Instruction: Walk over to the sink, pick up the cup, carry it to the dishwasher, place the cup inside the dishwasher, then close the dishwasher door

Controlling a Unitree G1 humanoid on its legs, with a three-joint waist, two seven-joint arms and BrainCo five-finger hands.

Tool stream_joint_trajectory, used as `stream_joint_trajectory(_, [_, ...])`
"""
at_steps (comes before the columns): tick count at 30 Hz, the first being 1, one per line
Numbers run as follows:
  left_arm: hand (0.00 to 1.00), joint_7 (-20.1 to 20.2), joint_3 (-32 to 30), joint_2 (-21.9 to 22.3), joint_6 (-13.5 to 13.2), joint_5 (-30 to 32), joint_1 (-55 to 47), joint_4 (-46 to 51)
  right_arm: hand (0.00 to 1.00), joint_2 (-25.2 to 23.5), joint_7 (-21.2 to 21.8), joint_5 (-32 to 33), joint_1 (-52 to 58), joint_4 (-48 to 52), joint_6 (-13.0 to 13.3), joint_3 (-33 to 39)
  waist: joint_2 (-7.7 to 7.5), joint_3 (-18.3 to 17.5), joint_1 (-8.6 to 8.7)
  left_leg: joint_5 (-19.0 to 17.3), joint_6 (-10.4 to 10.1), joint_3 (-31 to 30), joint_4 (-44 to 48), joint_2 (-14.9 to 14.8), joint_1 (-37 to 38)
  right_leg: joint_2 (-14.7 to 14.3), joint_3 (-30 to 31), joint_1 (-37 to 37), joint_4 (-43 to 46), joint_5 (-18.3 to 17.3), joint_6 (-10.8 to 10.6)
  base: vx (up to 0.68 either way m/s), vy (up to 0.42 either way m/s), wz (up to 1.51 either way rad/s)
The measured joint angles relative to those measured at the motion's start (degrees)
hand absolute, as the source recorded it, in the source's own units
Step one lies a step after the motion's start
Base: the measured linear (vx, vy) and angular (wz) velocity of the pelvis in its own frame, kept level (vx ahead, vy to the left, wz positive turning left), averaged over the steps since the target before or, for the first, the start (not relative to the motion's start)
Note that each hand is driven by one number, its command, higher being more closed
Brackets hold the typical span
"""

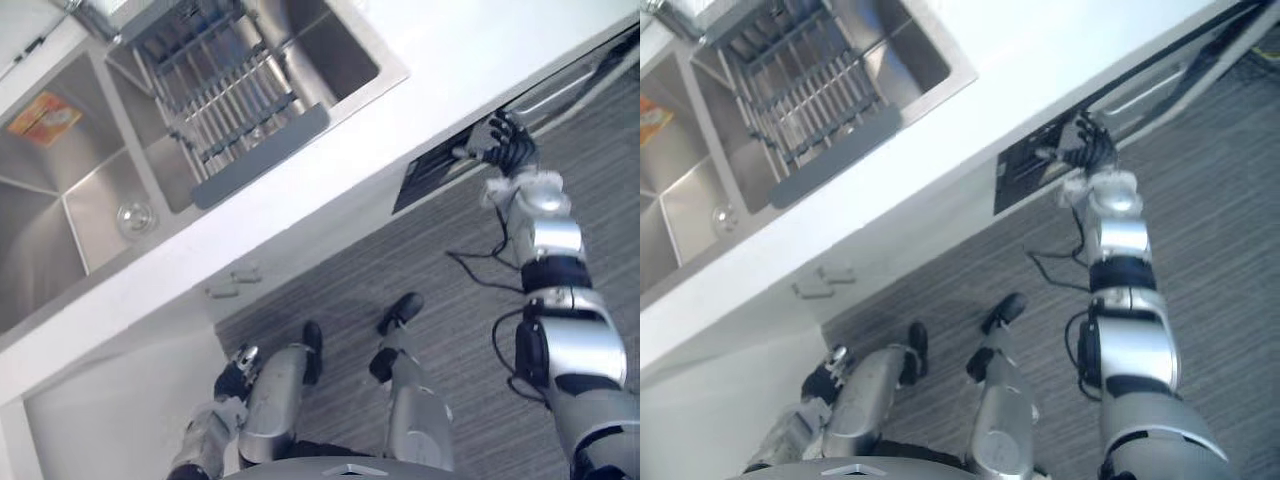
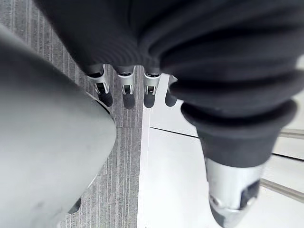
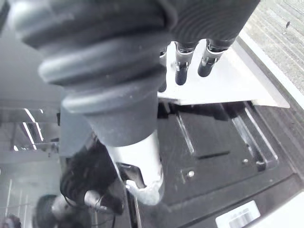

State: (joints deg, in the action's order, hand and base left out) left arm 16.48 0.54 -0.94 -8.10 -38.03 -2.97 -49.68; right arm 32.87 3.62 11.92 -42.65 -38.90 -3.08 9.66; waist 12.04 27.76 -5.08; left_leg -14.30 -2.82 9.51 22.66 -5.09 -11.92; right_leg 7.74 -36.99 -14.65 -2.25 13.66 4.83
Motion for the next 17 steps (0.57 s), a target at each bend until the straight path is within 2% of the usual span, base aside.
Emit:
stream_joint_trajectory(3, [0.00,-1.2,-0.8,-0.3,-0.9,1.4,-0.9,-0.5,0.00,-3.6,0.9,0.0,10.9,-0.2,3.0,2.4,-1.43,-0.5,1.86,-1.1,-0.2,0.2,-0.2,-0.5,3.4,0.0,0.6,1.9,2.8,-2.3,-1.2,0.04,0.179,-0.25])
stream_joint_trajectory(4, [0.00,-1.8,-1.4,-0.9,-1.1,3.6,-1.1,-1.0,0.00,-7.4,2.5,-1.0,20.0,-3.0,3.4,4.1,-3.72,-1.6,2.61,-1.1,0.0,1.0,-2.5,-0.3,8.2,2.0,1.9,2.6,9.1,-5.1,-1.3,0.11,0.170,-0.21])
stream_joint_trajectory(5, [0.00,-2.0,-1.7,-1.0,-1.1,4.0,-1.2,-1.1,0.00,-8.1,2.8,-1.1,21.3,-4.0,3.4,4.5,-4.23,-1.9,2.68,-1.1,0.0,1.4,-2.9,-0.2,9.1,2.3,2.1,2.8,10.2,-5.7,-1.4,0.15,0.179,-0.38])
stream_joint_trajectory(7, [0.00,-3.1,-3.8,-1.6,-1.4,6.5,-2.5,-3.3,0.00,-13.7,6.3,-1.8,30.1,-14.6,3.9,5.0,-7.92,-6.6,2.84,-0.9,0.6,4.0,-7.0,0.5,14.4,4.2,3.6,3.1,15.5,-7.8,-2.6,0.09,0.105,-0.46])
stream_joint_trajectory(8, [0.00,-3.5,-4.4,-1.8,-1.5,7.1,-2.9,-3.7,0.00,-15.1,6.9,-2.6,32.0,-16.8,4.3,5.1,-8.88,-7.8,2.91,-0.9,0.8,4.6,-7.8,0.6,15.3,4.4,3.2,3.4,15.8,-8.5,-2.1,0.07,0.068,-0.31])
stream_joint_trajectory(9, [0.00,-4.5,-5.2,-2.0,-2.0,8.8,-3.1,-5.0,0.00,-17.9,8.3,-4.5,35.7,-20.2,4.8,5.3,-10.27,-9.1,3.46,-1.1,0.9,4.6,-8.3,0.4,16.7,3.9,3.2,4.8,16.6,-10.9,-2.2,0.08,0.024,-0.08])
stream_joint_trajectory(10, [0.00,-5.2,-5.3,-2.4,-2.0,9.8,-3.1,-5.3,0.00,-19.4,8.5,-5.6,37.2,-21.7,5.1,5.3,-10.26,-9.5,3.77,-1.2,0.9,4.4,-8.6,0.1,17.2,3.3,3.8,5.2,17.1,-11.6,-2.7,0.09,0.007,0.18])
stream_joint_trajectory(11, [0.00,-6.5,-5.4,-3.0,-1.8,12.0,-3.0,-6.4,0.00,-22.1,8.5,-6.6,40.0,-23.6,5.8,6.6,-11.01,-10.8,4.63,-1.2,0.4,2.5,-8.9,-0.5,17.2,0.6,7.5,7.1,15.0,-12.1,-4.0,0.10,-0.046,0.51])
stream_joint_trajectory(12, [0.00,-7.7,-5.5,-3.4,-1.5,14.0,-2.7,-6.9,0.00,-24.3,8.2,-6.6,42.1,-24.2,7.1,9.2,-10.74,-11.2,5.40,-0.9,-0.2,0.4,-9.3,-1.3,16.9,-2.4,11.0,9.4,10.4,-10.6,-5.1,0.09,-0.040,0.66])
stream_joint_trajectory(14, [0.00,-8.8,-5.5,-2.9,-0.3,17.4,-2.0,-7.5,0.00,-25.4,7.3,-6.5,44.3,-25.0,8.3,11.9,-10.43,-12.3,5.95,0.3,-0.8,-2.6,-11.0,-1.2,16.7,-4.5,16.3,11.5,6.9,-10.1,-5.7,0.11,-0.005,0.81])
stream_joint_trajectory(17, [0.00,-10.3,-6.3,-2.7,0.9,22.6,-2.0,-8.8,0.00,-26.4,3.4,-3.0,46.6,-25.0,10.9,15.3,-10.04,-15.2,5.62,2.4,-1.4,-6.6,-14.1,-1.4,17.7,-4.9,19.6,12.4,6.9,-10.7,-5.6,0.11,0.037,0.58])
